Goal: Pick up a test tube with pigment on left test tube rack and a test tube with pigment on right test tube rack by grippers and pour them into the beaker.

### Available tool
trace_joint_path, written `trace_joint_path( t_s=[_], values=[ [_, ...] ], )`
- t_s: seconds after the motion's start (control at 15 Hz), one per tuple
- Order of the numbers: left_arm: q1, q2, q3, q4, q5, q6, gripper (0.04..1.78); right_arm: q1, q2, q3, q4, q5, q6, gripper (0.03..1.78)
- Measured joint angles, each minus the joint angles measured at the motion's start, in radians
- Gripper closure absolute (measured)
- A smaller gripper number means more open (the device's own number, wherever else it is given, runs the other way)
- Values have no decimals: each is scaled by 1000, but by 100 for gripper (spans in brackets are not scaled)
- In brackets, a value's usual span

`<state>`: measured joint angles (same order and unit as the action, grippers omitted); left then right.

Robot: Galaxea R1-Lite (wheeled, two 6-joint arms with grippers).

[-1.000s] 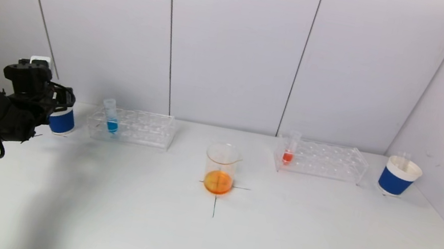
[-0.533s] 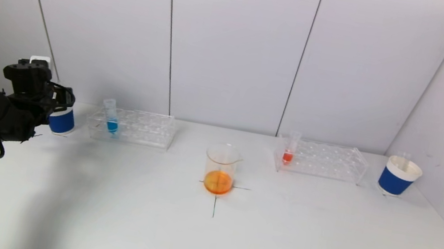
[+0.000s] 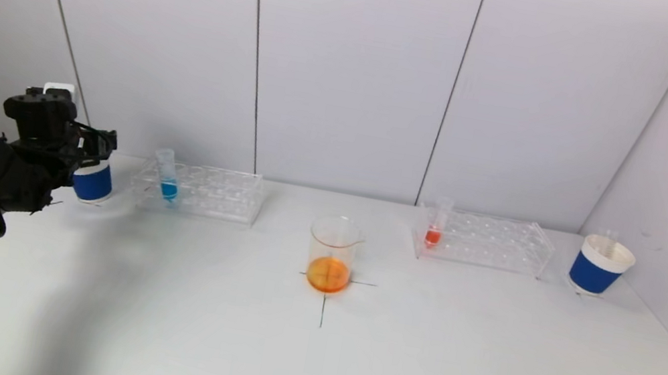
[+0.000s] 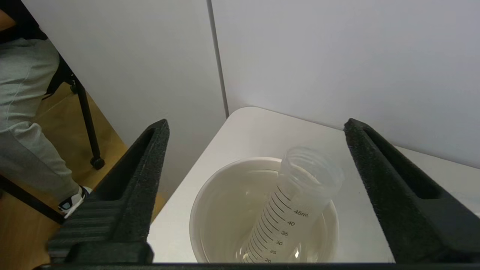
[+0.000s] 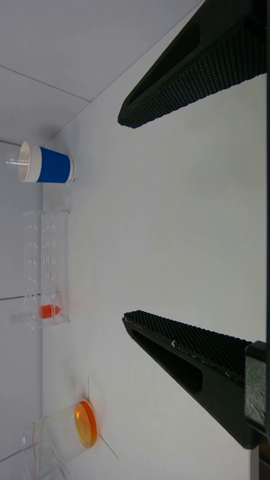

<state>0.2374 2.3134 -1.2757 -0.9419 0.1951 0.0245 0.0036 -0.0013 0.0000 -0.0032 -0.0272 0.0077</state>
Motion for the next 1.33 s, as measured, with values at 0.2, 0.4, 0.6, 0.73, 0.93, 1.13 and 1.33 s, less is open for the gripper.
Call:
trace_joint_path(
  t_s=[0.2, 0.4, 0.6, 0.73, 0.93, 1.13, 1.33],
  values=[
    [0, -2, 1, 1, 0, -12, 5, 0, 0, 0, 0, 0, 0, 4],
    [0, -5, 0, 1, 0, -15, 6, 0, 0, 0, 0, 0, 0, 4],
    [0, -18, -4, 7, 0, -15, 6, 0, 0, 0, 0, 0, 0, 4],
    [-2, -40, -4, 14, -4, -14, 6, 0, 0, 0, 0, 0, 0, 4],
    [-4, -106, 7, 33, -31, -15, 6, 0, 0, 0, 0, 0, 0, 4],
    [-13, -206, 44, 56, -42, -14, 6, 0, 0, 0, 0, 0, 0, 4],
    [-47, -337, 119, 72, -66, -15, 6, 0, 0, 0, 0, 0, 0, 4]
  ],
)
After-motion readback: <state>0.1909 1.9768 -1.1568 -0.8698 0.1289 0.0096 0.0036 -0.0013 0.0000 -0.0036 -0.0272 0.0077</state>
